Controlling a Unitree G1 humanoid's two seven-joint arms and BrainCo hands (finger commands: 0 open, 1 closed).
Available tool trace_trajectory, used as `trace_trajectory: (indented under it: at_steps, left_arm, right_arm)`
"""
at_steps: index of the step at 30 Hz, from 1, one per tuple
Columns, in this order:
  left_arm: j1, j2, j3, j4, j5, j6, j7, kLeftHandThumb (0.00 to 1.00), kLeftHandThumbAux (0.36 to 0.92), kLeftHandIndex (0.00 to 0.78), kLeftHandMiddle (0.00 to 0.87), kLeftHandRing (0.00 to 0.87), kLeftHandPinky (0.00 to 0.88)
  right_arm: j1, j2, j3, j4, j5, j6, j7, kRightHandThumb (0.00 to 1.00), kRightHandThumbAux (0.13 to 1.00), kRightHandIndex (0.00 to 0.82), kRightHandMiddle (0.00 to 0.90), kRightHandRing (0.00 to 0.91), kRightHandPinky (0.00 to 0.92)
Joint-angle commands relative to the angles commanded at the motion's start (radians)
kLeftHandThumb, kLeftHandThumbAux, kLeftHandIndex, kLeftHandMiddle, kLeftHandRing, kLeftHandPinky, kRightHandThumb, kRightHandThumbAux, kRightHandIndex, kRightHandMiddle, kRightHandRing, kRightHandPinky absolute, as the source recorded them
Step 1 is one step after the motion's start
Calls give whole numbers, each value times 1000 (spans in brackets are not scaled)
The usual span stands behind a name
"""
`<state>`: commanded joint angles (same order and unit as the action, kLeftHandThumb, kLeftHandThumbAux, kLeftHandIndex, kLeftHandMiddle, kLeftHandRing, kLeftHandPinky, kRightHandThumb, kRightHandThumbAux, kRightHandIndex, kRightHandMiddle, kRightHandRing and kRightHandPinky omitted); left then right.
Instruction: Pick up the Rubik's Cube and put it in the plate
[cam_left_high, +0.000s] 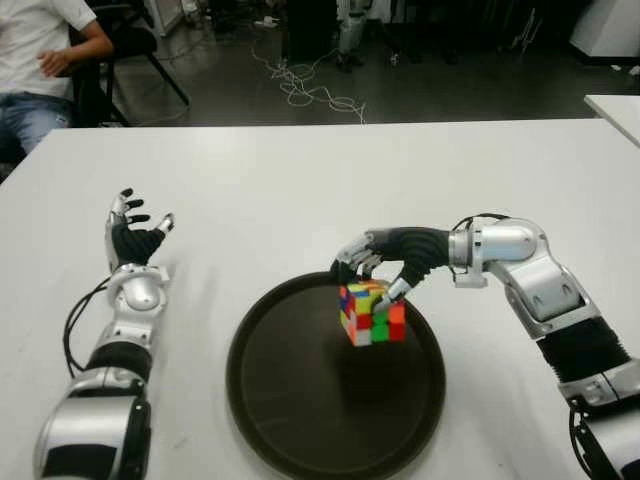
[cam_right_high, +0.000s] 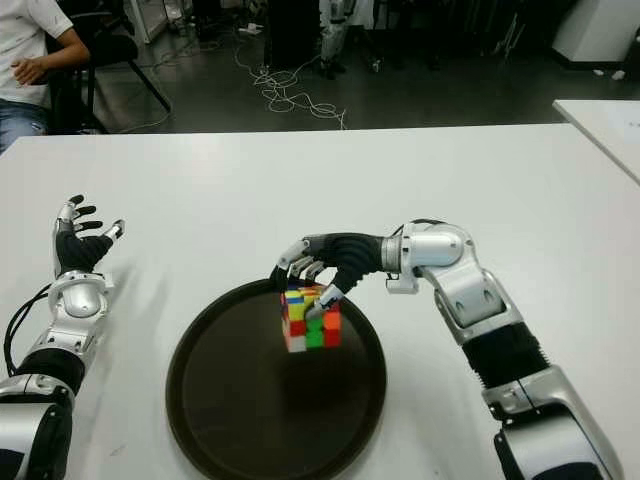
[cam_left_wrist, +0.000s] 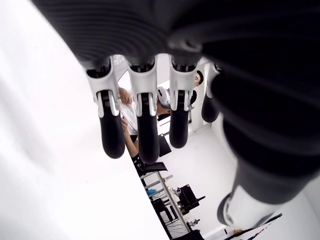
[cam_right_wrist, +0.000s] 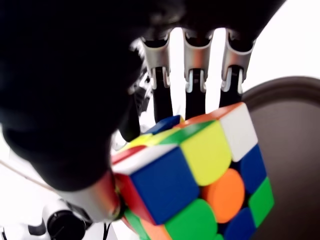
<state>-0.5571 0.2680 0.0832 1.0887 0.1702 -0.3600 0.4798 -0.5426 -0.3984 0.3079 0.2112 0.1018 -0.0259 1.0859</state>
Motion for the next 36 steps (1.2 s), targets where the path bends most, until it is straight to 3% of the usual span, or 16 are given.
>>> trace_trajectory:
  at_steps: [11,20,29,32,34,36]
  left_arm:
    - [-2,1,3,4,-3,9,-1,109,762,130,208,253,330]
    - [1,0,5,1,-6,6,-8,110,774,138,218,269,358]
    - [0,0,9,5,-9,-1,-14,101,771,131,225,282,370]
    - [-1,0,9,7,-7,0,-10,92,769,129,232,289,374]
    - [-1,-1,10,7,-7,-1,-8,100,776,128,230,285,376]
    - [-1,-1,10,7,-6,-1,-7,105,778,129,230,285,383]
  right_arm:
    - [8,15,-17,5,6,19,-31,0,850,764,826,837,815]
    - [32,50,-49,-6,11,26,-117,0,835,743,815,826,804]
    - [46,86,-72,28,19,-64,-161,0,808,667,770,789,772]
    - [55,107,-87,45,17,-130,-190,0,806,614,695,721,703]
    - [54,113,-92,53,16,-156,-195,0,789,524,573,603,536]
    - [49,115,-94,63,10,-187,-199,0,780,464,503,527,445]
